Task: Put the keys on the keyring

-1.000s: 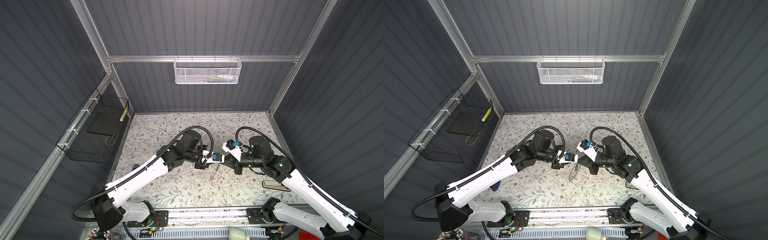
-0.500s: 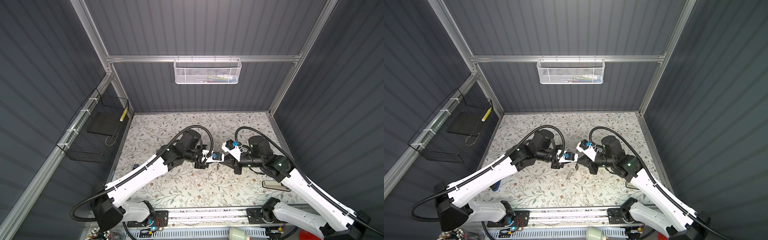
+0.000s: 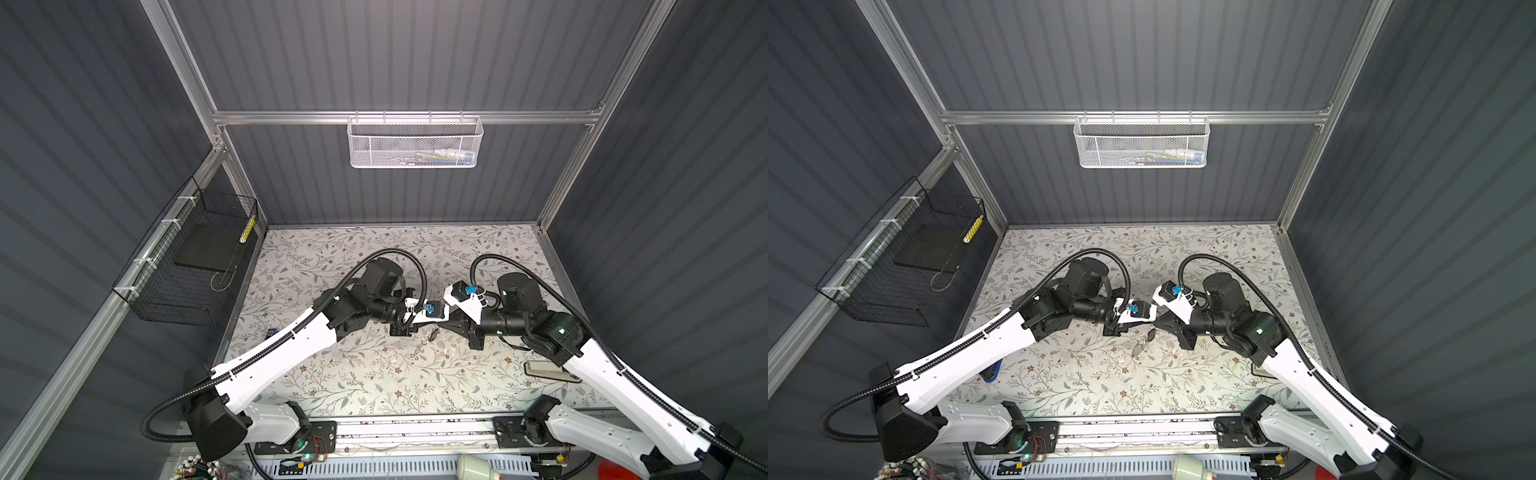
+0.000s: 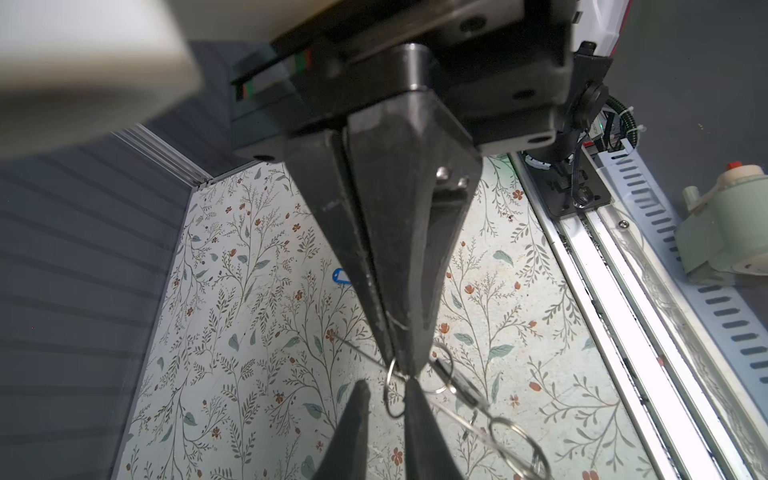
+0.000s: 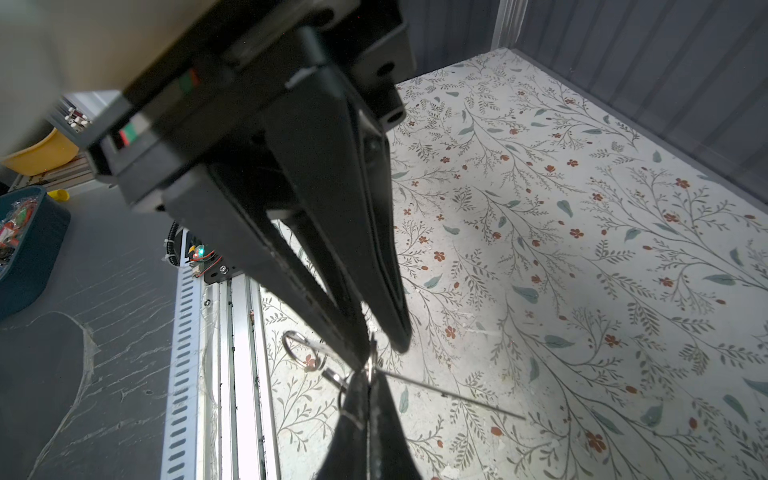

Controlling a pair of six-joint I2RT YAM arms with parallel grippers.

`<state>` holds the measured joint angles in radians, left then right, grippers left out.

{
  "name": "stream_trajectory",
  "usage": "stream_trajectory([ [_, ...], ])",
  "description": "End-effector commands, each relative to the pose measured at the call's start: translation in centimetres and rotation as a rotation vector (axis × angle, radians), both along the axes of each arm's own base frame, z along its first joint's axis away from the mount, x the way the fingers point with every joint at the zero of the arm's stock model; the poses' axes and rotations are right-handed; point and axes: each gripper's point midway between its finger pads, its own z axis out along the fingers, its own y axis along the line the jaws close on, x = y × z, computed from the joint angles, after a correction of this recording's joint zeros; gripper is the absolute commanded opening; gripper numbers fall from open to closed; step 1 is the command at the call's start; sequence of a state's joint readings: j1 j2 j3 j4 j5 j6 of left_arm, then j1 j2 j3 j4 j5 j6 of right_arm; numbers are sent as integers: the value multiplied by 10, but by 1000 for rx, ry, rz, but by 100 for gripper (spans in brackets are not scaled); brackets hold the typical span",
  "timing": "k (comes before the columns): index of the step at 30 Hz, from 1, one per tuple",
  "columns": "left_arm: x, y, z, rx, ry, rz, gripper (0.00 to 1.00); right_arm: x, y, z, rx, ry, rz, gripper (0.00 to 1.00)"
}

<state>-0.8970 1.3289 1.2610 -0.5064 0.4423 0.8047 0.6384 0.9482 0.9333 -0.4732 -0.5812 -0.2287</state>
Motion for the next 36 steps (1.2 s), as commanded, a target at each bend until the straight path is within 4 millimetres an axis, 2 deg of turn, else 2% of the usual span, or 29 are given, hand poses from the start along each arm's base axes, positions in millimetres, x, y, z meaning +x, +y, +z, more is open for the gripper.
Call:
stream_trajectory([
  [1, -6, -8, 15, -42, 21, -32, 16, -5, 7, 10, 39, -45, 44, 0],
  [12, -9, -11, 12, -36, 59, -44, 11, -7, 10, 10, 41, -84, 58, 0],
  [19, -11, -12, 10, -35, 78, -59, 3, -10, 10, 8, 36, -98, 69, 2],
  [22, -13, -12, 9, -35, 90, -60, 0, -7, 9, 12, 48, -129, 56, 8],
  [28, -11, -10, 13, -60, 120, -17, 0, 4, -5, 17, 39, -194, -53, 27],
  [31, -2, -10, 20, -125, 101, 51, 0, 12, -17, 19, 45, -233, -143, 36],
  [36, 4, -13, 38, -277, 117, 115, 0, 10, -25, 25, 96, -270, -185, 44],
])
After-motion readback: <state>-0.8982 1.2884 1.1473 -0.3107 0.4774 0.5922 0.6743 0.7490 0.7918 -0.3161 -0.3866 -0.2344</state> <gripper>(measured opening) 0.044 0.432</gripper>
